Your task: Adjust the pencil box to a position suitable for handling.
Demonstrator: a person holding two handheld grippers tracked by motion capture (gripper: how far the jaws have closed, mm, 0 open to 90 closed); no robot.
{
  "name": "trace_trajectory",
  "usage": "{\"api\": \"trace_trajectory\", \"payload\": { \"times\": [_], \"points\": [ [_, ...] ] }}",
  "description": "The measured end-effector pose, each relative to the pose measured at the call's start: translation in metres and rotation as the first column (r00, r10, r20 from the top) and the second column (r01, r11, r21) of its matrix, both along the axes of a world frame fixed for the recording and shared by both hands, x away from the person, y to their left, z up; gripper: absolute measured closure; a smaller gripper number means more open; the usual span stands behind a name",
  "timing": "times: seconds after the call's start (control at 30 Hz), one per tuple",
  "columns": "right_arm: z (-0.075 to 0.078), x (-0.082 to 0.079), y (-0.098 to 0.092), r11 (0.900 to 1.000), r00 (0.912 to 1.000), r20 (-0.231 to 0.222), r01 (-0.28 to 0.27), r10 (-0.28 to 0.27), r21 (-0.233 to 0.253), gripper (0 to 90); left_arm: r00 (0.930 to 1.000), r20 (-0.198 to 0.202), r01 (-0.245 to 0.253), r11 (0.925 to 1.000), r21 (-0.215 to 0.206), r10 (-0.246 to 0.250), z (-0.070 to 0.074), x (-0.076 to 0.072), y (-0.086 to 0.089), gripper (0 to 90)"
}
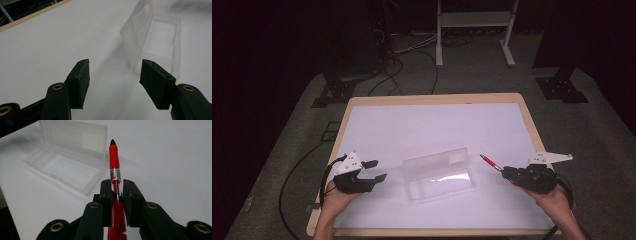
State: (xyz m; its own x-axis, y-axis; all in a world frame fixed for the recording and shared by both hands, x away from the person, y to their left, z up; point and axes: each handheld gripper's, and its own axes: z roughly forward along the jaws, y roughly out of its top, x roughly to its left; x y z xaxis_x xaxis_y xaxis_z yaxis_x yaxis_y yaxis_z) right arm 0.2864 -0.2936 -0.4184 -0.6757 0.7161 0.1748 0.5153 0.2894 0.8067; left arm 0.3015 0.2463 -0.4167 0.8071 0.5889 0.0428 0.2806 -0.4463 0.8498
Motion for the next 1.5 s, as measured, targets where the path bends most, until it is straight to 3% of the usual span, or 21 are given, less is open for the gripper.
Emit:
{"api": "trace_trajectory", "payload": {
  "times": [0.43,0.6,0.77,0.97,1.5],
  "points": [
    [0.018,0.008,0.022,0.996,0.9962,0.02,-0.084,0.085,-0.039,77.7,0.9998,-0.01,-0.017,0.9999,0.001,0.017,-0.004,0.004,0.004,34.8],
    [0.018,0.01,0.028,0.995,0.9952,0.022,-0.095,0.095,-0.021,77.7,0.9997,-0.002,-0.023,0.9995,-0.021,0.023,-0.002,0.004,0.009,34.3],
    [0.017,0.013,0.036,0.991,0.9914,0.013,-0.13,0.13,-0.019,77.7,0.9996,0.002,-0.028,0.9995,-0.016,0.028,-0.002,0.005,0.01,33.3],
    [0.017,0.016,0.055,0.98,0.9798,0.005,-0.2,0.2,-0.021,77.7,0.9993,0.007,-0.036,0.9989,-0.029,0.037,-0.001,0.005,0.016,33.4],
    [0.024,0.026,0.086,0.949,0.9497,0.002,-0.313,0.313,-0.029,77.7,0.9981,0.034,-0.05,0.9973,-0.054,0.051,0.004,0.003,0.022,33.3]
  ]
}}
